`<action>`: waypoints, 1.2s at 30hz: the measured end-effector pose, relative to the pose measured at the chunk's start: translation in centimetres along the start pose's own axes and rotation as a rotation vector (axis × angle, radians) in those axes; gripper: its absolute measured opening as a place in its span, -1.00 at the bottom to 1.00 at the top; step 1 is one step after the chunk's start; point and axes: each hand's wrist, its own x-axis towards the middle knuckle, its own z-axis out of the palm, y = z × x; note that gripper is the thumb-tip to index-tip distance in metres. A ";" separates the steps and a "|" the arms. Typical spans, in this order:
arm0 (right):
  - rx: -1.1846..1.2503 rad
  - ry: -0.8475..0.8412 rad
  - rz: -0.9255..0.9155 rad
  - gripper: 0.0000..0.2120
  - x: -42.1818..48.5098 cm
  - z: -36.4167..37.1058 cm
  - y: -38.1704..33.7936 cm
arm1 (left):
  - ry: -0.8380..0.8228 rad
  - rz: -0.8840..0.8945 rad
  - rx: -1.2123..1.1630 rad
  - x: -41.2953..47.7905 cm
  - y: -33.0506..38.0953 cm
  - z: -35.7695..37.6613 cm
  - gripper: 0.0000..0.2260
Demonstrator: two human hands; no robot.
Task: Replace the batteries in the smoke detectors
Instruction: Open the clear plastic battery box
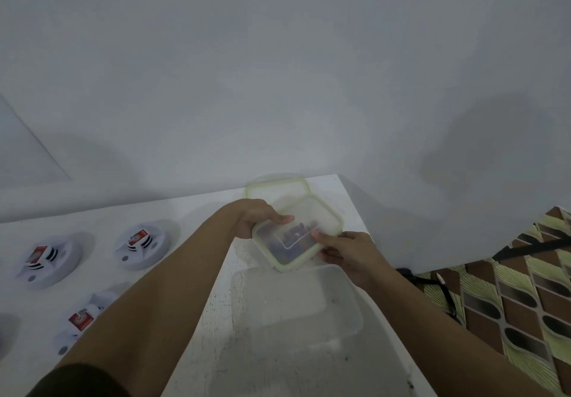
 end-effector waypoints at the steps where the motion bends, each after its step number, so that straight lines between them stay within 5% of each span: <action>1: -0.003 -0.002 -0.002 -0.43 0.0 0.0 0.1 | -0.001 -0.004 -0.010 0.1 -0.1 0.0 -0.72; 10: -0.013 0.008 0.026 -0.45 0.0 0.5 -0.2 | -0.014 -0.010 -0.068 0.1 -0.6 -0.1 -0.56; 15: -0.046 0.006 0.031 -0.48 0.2 0.4 -0.2 | 0.224 0.140 -0.044 -0.1 -0.6 0.0 -0.32; 23: -0.053 0.024 0.003 -0.64 -0.2 0.7 -0.1 | 0.672 0.529 0.329 -1.9 -3.3 2.4 -0.67; 36: -0.111 0.128 -0.097 -0.65 -1.1 1.2 -0.2 | 0.765 0.550 0.332 -5.1 -8.0 6.1 -0.75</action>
